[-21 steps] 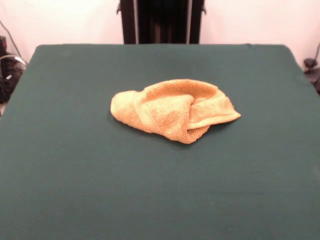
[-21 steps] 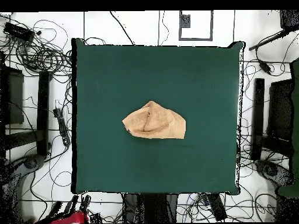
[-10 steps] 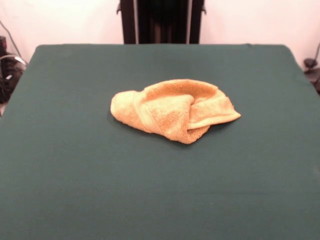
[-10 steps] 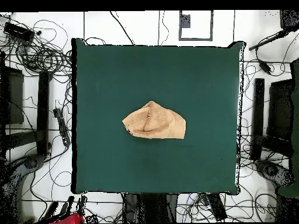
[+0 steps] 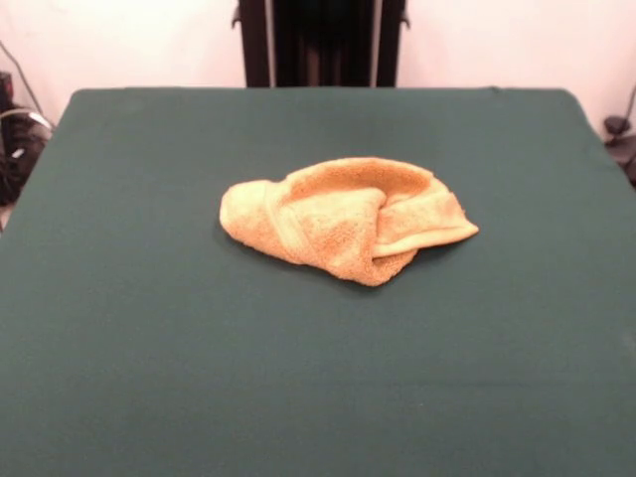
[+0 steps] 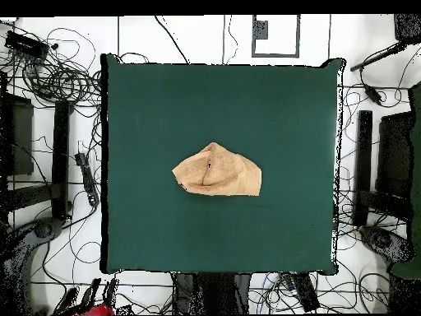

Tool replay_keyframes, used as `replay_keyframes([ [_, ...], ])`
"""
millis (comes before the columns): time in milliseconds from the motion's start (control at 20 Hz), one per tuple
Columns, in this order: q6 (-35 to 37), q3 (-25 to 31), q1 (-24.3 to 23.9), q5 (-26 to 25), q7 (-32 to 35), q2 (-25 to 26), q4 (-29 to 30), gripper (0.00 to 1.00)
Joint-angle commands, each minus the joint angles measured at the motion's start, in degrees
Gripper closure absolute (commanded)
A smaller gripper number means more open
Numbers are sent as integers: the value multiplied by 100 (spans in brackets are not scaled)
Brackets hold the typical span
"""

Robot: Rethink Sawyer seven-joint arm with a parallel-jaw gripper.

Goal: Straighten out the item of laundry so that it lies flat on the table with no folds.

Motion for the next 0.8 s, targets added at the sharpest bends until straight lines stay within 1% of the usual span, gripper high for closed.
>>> replay_keyframes([
  [50, -320, -1003, 114, -178, 1803, -324, 2117, 0],
  [250, -522, -994, 111, -190, 1752, -242, 2202, 0],
  [500, -762, -1005, 61, -49, 1565, -196, 2346, 0],
  [800, -881, -983, 10, 98, 1346, -82, 2475, 0],
])
